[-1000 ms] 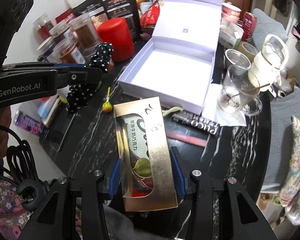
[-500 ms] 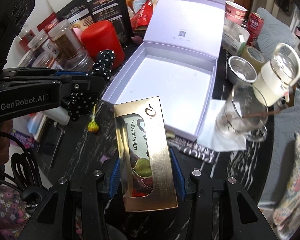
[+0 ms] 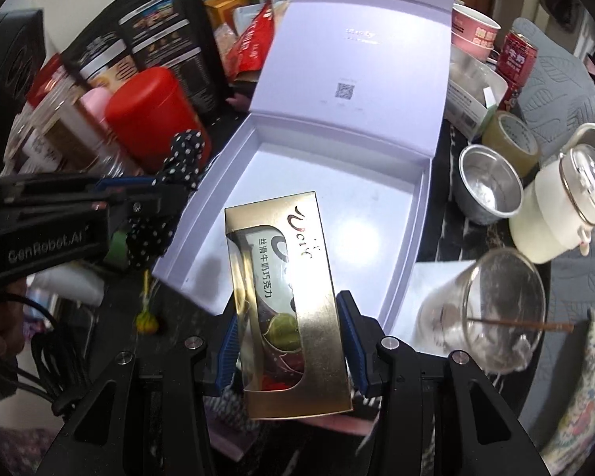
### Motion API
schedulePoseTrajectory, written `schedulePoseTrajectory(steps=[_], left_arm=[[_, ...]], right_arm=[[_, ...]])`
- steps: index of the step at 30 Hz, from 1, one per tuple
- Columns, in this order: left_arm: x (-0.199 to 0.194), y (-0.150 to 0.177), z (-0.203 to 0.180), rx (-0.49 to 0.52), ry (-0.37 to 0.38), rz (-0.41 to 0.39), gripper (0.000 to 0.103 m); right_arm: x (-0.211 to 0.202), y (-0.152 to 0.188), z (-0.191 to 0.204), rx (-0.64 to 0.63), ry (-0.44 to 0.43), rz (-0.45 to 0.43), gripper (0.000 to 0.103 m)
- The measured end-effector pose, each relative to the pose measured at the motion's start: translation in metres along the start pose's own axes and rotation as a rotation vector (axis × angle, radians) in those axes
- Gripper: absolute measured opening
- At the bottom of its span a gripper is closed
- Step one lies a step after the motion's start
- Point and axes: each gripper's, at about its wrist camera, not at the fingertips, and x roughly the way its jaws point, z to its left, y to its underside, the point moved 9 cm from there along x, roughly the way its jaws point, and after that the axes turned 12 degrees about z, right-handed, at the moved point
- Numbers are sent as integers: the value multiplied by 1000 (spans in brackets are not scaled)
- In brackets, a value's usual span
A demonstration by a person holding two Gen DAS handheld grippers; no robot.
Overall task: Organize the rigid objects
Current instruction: 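Carry the scrunchie with the left gripper while the right gripper carries the Dove box into the gift box, then open the left gripper to drop the scrunchie while the right gripper releases the Dove box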
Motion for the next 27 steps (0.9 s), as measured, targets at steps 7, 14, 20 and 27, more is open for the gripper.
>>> schedulePoseTrajectory(steps=[7,14,20,27], left_arm=[[30,-26,5,29,-5,-2,17],[58,-50,8,47,-21,-1,17],[79,-64,18,22,-57,8,17],[93,-71,25,-3,-89,36,17]], right_arm=[[24,-32,-21,30,32,-9,45],[55,-58,-34,50,44,-1,45],[78,-71,-46,64,62,14,45],[90,-79,-51,61,73,17,46]])
